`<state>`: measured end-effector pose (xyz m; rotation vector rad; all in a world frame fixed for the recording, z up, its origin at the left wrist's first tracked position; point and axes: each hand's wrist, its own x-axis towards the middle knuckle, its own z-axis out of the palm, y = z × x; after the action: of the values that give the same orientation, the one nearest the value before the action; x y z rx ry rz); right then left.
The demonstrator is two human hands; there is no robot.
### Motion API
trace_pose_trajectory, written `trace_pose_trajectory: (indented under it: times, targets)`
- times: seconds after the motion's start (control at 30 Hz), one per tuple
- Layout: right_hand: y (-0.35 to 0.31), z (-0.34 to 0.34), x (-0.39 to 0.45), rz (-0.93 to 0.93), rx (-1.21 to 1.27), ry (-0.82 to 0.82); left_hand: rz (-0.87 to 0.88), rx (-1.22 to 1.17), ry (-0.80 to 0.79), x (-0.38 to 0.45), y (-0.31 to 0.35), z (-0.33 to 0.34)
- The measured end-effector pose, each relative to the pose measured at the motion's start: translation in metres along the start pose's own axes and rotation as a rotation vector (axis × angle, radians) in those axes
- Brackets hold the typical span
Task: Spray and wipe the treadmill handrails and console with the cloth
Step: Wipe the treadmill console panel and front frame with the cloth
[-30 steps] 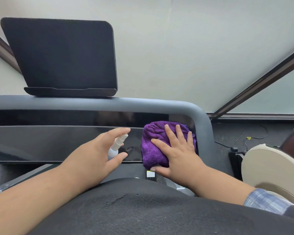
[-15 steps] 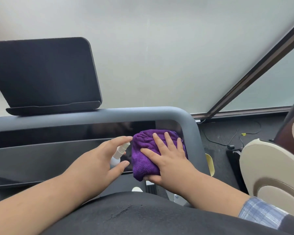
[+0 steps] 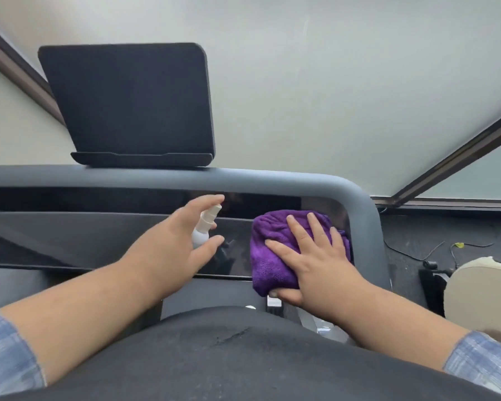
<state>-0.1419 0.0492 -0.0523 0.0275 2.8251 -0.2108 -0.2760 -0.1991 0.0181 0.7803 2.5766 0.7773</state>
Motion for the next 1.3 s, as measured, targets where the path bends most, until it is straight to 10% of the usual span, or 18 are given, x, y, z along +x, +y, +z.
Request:
trace_pose_trajectory:
  times: [1.3]
  targets:
    - [-0.097,-0.005,0.085,-0.373,-0.073,0.086,-0.342,-0.186,0.277,-0.087,-0.083,-0.022]
